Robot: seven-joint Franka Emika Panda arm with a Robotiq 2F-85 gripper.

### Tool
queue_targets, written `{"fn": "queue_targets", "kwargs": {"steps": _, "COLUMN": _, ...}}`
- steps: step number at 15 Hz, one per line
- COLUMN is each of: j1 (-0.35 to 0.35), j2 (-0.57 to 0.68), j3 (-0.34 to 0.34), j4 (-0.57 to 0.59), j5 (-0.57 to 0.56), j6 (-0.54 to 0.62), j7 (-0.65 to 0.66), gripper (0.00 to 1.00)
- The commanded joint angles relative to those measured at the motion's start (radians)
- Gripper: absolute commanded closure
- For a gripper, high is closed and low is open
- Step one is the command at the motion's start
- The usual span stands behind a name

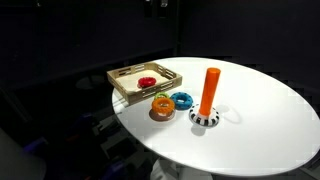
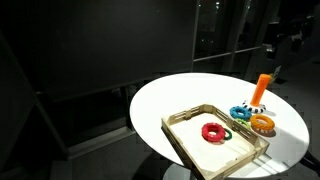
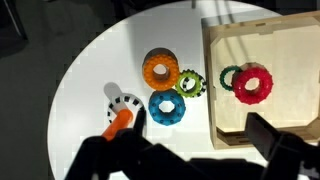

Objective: Put the orange ring in the box.

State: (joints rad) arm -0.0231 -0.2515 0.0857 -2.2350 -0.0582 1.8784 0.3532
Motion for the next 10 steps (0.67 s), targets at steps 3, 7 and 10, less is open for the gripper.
{"fn": "queue_targets", "kwargs": {"steps": 3, "j1": -0.001, "j2": 0.034, "j3": -0.042, "j4": -0.020, "j5": 0.035, "j6": 0.042, "j7": -0.012, "gripper": 0.00}}
{"fn": "queue_targets", "kwargs": {"steps": 7, "j1": 0.000, "j2": 0.048, "j3": -0.046, "j4": -0.021, "j5": 0.036, "j6": 0.046, "j7": -0.013, "gripper": 0.00}}
{"fn": "queue_targets", "kwargs": {"steps": 10, "j1": -0.004, "j2": 0.059, "j3": -0.051, "j4": -0.026, "j5": 0.048, "j6": 0.053, "j7": -0.013, "gripper": 0.00}}
